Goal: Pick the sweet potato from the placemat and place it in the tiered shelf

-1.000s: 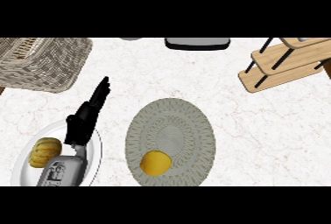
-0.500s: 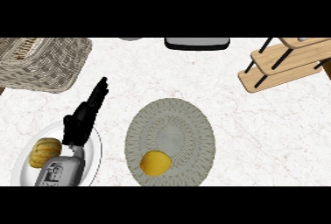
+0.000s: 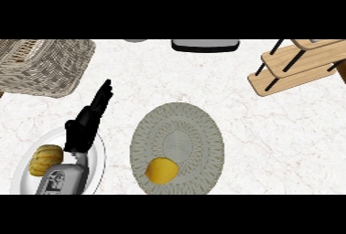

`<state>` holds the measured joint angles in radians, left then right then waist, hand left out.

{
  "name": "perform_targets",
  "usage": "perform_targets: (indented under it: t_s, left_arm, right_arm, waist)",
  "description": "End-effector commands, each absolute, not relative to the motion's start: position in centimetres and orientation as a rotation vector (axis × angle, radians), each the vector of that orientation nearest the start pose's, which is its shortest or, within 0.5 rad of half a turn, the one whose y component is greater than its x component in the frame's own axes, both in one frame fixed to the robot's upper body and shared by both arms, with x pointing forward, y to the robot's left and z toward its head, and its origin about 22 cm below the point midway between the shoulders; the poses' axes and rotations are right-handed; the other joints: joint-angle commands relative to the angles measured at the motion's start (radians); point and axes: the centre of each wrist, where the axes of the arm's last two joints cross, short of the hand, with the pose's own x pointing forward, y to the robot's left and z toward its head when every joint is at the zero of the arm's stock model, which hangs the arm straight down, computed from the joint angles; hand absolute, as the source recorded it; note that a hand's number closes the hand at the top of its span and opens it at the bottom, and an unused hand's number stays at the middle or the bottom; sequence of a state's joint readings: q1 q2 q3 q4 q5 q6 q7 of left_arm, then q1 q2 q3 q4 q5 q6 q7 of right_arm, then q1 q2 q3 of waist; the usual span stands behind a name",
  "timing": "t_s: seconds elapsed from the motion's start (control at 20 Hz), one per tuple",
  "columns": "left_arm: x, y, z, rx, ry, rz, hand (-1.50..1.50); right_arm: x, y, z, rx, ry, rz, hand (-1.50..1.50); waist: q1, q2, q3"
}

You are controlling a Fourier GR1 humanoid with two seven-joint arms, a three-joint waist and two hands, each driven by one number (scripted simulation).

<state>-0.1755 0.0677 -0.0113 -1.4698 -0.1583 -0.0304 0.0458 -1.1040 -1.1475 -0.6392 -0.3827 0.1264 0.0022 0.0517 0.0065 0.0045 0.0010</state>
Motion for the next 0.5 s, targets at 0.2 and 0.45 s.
perform_targets:
  t_s: [0.2,0.45]
  left_arm:
    - [27.9,21.0,0.4,0.102,-1.569,-0.26,0.0]
    - [27.6,22.9,0.5,0.095,-1.573,-0.252,0.0]
  right_arm:
    - [20.6,-61.9,34.4,-0.93,-1.555,-0.37,-1.5]
    - [16.2,-64.4,31.8,-0.862,-1.564,-0.355,-1.5]
  waist:
    - [-0.003,0.004,0.002]
    - [-0.01,0.004,0.005]
